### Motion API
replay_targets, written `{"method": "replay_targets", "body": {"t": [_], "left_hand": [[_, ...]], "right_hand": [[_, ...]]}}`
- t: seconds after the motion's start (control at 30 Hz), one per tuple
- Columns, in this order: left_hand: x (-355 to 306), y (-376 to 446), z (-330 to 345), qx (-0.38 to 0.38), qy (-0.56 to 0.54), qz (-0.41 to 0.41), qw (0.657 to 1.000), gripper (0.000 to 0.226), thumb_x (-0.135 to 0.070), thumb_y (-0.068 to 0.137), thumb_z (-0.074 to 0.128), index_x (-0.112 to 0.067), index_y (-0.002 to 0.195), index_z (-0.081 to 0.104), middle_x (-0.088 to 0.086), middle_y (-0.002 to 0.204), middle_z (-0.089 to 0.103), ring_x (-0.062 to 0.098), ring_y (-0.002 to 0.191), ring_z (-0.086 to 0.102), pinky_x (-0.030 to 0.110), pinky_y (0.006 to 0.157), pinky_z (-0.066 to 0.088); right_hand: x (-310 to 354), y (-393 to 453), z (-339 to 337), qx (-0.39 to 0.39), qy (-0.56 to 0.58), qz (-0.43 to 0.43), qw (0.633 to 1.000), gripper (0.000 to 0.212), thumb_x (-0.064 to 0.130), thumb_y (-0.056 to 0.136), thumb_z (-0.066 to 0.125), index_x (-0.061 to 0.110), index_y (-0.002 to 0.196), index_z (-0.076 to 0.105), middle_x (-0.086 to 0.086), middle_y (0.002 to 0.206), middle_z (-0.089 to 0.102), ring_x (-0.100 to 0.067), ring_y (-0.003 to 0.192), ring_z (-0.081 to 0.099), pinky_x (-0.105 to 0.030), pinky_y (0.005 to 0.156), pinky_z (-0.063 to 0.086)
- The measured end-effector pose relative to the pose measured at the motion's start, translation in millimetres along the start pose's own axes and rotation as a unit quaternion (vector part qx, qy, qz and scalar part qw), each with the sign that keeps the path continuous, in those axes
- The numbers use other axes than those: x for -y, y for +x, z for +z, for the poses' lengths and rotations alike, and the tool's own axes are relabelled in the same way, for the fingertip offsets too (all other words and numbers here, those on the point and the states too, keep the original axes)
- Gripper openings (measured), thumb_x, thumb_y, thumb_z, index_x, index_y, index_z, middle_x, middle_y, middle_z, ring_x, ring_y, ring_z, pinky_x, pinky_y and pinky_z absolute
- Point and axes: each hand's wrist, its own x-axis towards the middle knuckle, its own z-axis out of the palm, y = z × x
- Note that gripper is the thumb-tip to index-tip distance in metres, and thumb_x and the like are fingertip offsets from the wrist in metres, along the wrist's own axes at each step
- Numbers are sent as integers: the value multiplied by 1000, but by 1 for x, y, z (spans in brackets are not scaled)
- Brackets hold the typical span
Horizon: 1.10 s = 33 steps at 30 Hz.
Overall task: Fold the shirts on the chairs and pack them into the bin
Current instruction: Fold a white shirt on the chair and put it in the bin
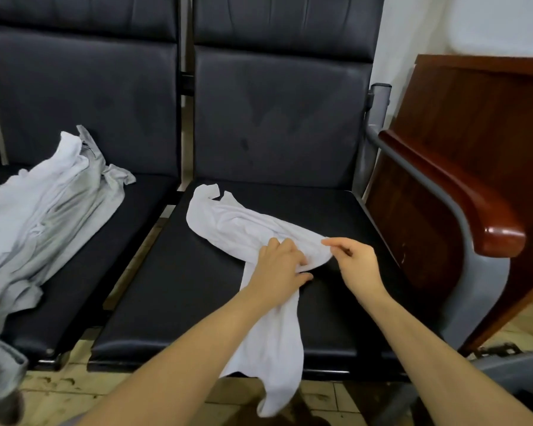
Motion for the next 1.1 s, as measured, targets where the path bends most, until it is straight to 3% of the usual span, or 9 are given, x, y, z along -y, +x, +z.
{"method": "replay_targets", "body": {"t": [0.13,0.27,0.33,0.43,0.53,0.63,0.7,0.83,1.1], "left_hand": [[9,0,-1,-16,-7,-7,1000,18,-27,94,53,-18,101,67,-1,105,56,21,100,40,29,89,30],[17,-5,-13,-32,-55,-21,998,19,-23,96,49,-12,97,64,1,96,60,21,97,43,29,89,31],[23,-8,-26,-52,-130,-43,989,14,-21,96,50,-14,97,63,1,94,58,19,95,44,28,88,34],[29,-11,-46,-52,-192,-50,979,12,-27,96,50,-25,101,60,0,100,55,16,98,44,26,89,38],[29,-13,-68,-21,-224,-56,973,12,-33,95,52,-36,105,58,-3,105,50,10,99,47,19,85,39],[33,-20,-85,37,-208,-37,977,23,-40,87,63,-53,103,51,-12,102,46,6,97,46,14,80,37],[36,-25,-89,47,-174,-12,984,26,-39,86,64,-48,109,55,-20,98,46,5,100,44,19,87,38],[38,-31,-92,-8,-197,10,980,18,-27,89,63,-31,106,68,-26,93,53,-5,95,42,5,85,32],[40,-31,-112,-173,-349,-65,919,14,-16,91,61,-27,87,68,-26,84,61,-21,83,54,-2,72,38]], "right_hand": [[-2,3,2,38,-74,-14,996,27,6,95,52,11,117,66,1,111,61,-13,108,55,-20,92,40],[-2,2,1,107,-145,-51,982,33,12,91,61,17,124,61,7,98,54,-12,98,51,-18,84,40],[2,2,0,127,-146,-77,978,33,12,87,66,21,119,63,12,92,51,-6,91,47,-11,78,37],[12,-1,2,100,-151,-137,974,17,16,86,67,27,98,65,17,87,50,-4,88,46,-16,80,40],[24,-2,3,77,-164,-185,966,11,20,86,67,29,86,61,18,96,46,-1,93,43,-11,79,34],[34,-3,0,108,-109,-177,972,9,18,86,67,26,87,64,21,107,51,3,98,50,-9,82,40],[37,-5,-2,128,-87,-155,976,8,19,86,67,27,86,65,17,93,60,1,87,57,-15,78,47],[43,-11,-2,161,-39,-110,980,11,18,87,67,29,84,65,9,80,65,-2,74,60,-13,66,48],[69,-17,-12,139,30,-152,978,13,17,88,65,29,92,68,14,90,68,4,86,62,-6,73,46]]}}
